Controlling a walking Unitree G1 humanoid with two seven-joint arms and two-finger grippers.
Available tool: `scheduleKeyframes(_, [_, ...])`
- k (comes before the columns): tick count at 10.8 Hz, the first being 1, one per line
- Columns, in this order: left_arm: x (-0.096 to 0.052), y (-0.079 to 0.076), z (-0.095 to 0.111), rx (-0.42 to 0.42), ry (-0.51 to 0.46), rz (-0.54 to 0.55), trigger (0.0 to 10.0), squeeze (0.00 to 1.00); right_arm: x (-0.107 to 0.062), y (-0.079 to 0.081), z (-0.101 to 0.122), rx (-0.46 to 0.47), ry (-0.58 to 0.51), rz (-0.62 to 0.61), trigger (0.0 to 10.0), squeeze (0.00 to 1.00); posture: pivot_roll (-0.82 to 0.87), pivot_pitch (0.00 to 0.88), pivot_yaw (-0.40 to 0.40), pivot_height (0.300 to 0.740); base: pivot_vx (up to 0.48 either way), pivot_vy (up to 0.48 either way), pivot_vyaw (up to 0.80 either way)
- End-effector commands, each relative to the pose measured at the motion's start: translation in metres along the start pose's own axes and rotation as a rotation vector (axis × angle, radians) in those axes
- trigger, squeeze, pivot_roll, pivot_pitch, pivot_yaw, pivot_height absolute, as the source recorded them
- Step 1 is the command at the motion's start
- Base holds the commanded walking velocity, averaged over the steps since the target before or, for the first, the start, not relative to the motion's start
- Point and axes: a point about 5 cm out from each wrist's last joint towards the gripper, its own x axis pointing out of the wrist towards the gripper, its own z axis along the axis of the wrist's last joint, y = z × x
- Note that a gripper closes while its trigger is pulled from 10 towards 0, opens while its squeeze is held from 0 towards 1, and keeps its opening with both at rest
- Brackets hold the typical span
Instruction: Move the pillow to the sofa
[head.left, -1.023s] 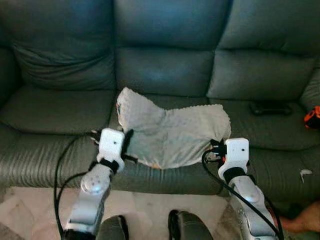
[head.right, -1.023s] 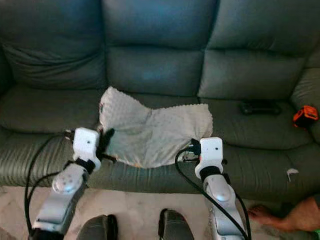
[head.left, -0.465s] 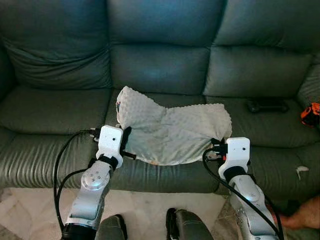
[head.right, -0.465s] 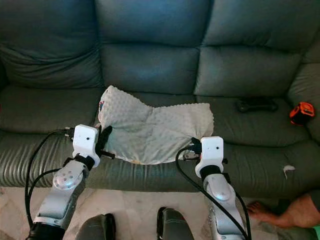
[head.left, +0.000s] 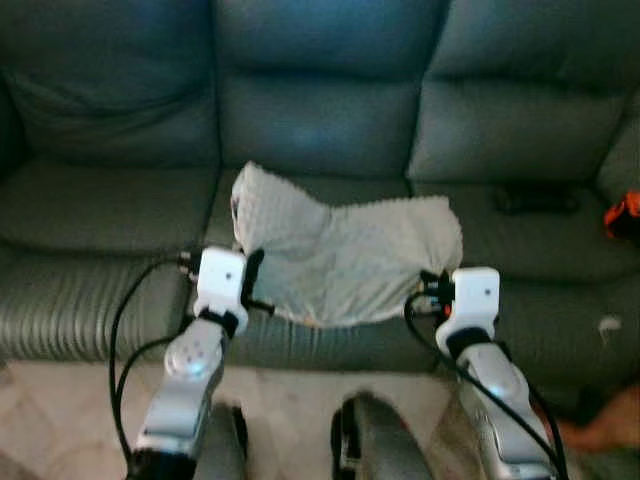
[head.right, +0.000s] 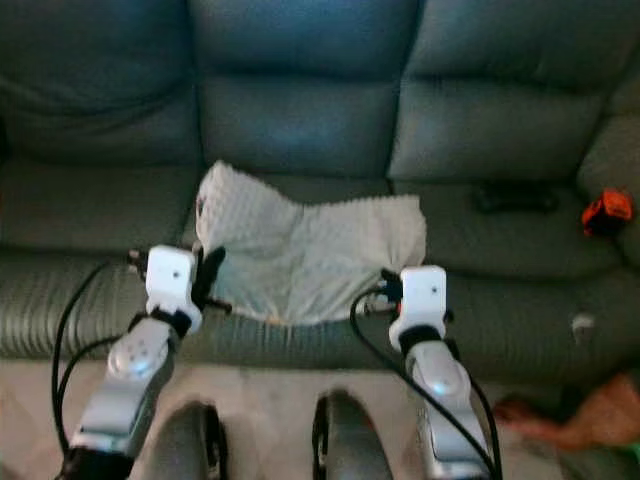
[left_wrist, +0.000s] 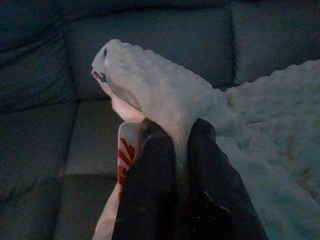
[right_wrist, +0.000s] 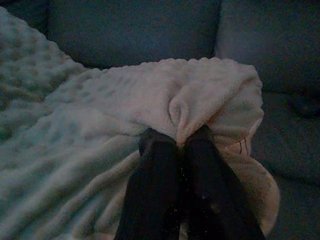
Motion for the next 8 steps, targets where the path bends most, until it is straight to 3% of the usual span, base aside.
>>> scheduleKeyframes(1, [-0.002,-0.001,-0.002,0.015,0.001,-0.003,10.0,0.0,0.001,0.001,0.002,0.008,-0.014,-0.003,10.0,0.0,-0.08,0.17,-0.051,0.617,0.0,0.0,0.0])
scheduleKeyframes(4, [-0.004,0.015,-0.018,-0.006,0.063,0.058,10.0,0.0,0.002,-0.006,-0.004,-0.008,-0.026,-0.02,10.0,0.0,-0.06,0.159,-0.044,0.617,0.0,0.0,0.0])
scheduleKeyframes(8, [-0.005,0.015,-0.014,-0.01,0.028,0.048,10.0,0.0,0.004,-0.009,-0.003,-0.025,-0.049,-0.028,10.0,0.0,-0.06,0.164,-0.041,0.617,0.0,0.0,0.0])
